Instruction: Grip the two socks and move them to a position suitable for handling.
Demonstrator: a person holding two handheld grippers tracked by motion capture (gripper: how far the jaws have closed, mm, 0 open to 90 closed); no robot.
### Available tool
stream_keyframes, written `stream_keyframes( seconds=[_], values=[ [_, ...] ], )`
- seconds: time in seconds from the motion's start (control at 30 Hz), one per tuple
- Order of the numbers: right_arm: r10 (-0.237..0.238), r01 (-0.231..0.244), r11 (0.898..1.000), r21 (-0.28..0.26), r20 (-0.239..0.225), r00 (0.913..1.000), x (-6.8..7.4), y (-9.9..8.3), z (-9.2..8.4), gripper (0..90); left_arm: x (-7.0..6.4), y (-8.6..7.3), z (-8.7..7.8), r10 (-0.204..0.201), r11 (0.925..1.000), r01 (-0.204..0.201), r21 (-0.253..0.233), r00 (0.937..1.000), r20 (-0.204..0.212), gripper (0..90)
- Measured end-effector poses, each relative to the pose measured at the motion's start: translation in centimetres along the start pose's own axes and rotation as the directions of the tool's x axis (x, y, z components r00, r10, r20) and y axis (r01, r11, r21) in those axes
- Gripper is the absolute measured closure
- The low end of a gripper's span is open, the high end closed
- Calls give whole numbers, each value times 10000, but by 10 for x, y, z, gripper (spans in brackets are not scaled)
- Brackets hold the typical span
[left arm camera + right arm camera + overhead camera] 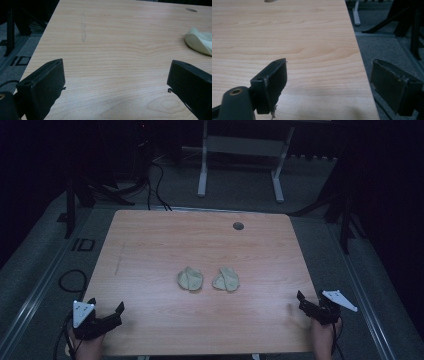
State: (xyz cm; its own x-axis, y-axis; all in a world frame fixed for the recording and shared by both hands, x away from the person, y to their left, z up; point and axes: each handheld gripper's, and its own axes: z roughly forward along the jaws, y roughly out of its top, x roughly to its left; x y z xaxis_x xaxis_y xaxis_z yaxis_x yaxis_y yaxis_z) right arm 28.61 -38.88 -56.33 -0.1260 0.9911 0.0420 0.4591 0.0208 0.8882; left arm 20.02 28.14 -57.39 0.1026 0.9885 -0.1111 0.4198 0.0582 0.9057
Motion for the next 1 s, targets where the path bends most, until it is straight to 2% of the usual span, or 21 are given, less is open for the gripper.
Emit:
stream_keyframes(
  seconds=[0.1,0.23,0.33,0.4,0.43,0.53,0.67,0.73,0.77,0.83,0.87,1.0],
  values=[
    [47,-46,10000,83,-69,10000,-1,0,1,142,-1,0,0,38,10000,-38,-2,10000,34,17],
    [410,-401,9989,243,-400,9984,-3,3,0,142,-3,1,1,147,9999,-147,44,9999,76,17],
    [252,-236,9991,338,-469,9986,-2,6,1,142,-4,1,2,165,9999,-165,20,9998,111,17],
    [379,-313,9970,710,-947,9948,3,11,4,142,-4,2,2,171,9999,-171,6,9998,125,17],
    [350,-255,9959,868,-1098,9933,6,12,5,142,-4,2,3,180,9998,-180,-4,9997,158,17],
    [54,86,9928,1196,-1161,9932,16,16,9,131,-5,2,3,209,9998,-210,5,9996,208,17],
    [102,102,9936,1124,-1792,9838,30,23,13,127,-6,2,4,256,9997,-257,36,9994,236,17],
    [-169,342,9933,1101,-1550,9878,41,29,17,127,-6,2,4,254,9997,-255,55,9994,240,17],
    [-240,418,9930,1102,-1582,9871,45,31,19,127,-6,2,4,261,9996,-262,56,9994,237,17],
    [-74,298,9945,1004,-2156,9765,55,36,23,127,-6,3,4,251,9997,-252,36,9993,270,17],
    [-90,326,9942,1021,-2241,9745,59,39,25,128,-6,3,4,257,9997,-258,45,9993,272,17],
    [-501,815,9911,1055,-2721,9610,81,47,33,128,-7,3,4,283,9996,-284,29,9991,305,17]
  ],
)
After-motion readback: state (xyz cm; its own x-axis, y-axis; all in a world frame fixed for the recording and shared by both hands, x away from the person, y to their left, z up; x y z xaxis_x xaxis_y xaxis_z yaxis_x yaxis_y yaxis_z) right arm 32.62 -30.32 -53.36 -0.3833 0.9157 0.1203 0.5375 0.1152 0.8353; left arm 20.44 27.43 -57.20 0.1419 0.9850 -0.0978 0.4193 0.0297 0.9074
